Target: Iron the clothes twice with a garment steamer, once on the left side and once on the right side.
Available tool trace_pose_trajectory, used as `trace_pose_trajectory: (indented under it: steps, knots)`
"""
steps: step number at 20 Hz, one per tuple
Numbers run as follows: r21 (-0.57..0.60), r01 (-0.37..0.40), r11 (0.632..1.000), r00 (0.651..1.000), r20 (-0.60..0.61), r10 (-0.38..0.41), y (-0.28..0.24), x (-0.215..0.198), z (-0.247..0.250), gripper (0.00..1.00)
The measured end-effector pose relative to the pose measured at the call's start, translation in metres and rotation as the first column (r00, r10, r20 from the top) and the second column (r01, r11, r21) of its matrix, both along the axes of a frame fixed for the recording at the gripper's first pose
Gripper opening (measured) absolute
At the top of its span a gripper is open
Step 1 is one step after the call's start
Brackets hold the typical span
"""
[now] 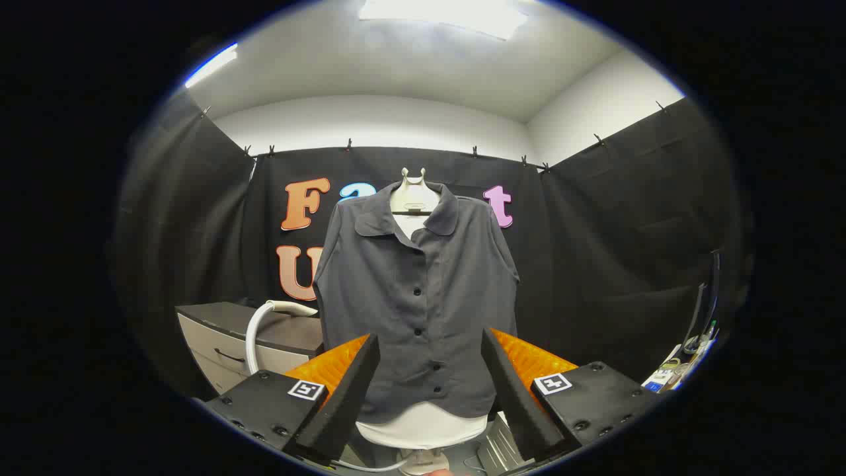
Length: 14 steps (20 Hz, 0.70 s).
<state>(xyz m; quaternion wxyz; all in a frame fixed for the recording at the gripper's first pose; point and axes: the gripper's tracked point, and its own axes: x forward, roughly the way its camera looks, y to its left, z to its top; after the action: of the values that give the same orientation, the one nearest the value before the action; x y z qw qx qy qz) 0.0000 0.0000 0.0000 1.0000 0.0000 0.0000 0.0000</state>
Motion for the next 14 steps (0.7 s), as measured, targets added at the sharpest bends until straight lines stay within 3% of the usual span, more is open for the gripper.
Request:
trace_pose_trajectory:
  steps: [14]
  knots:
    - [0.016,0.006,1.000,1.000,-0.001,-0.006,0.0037,0.0060,-0.0017,0.99]
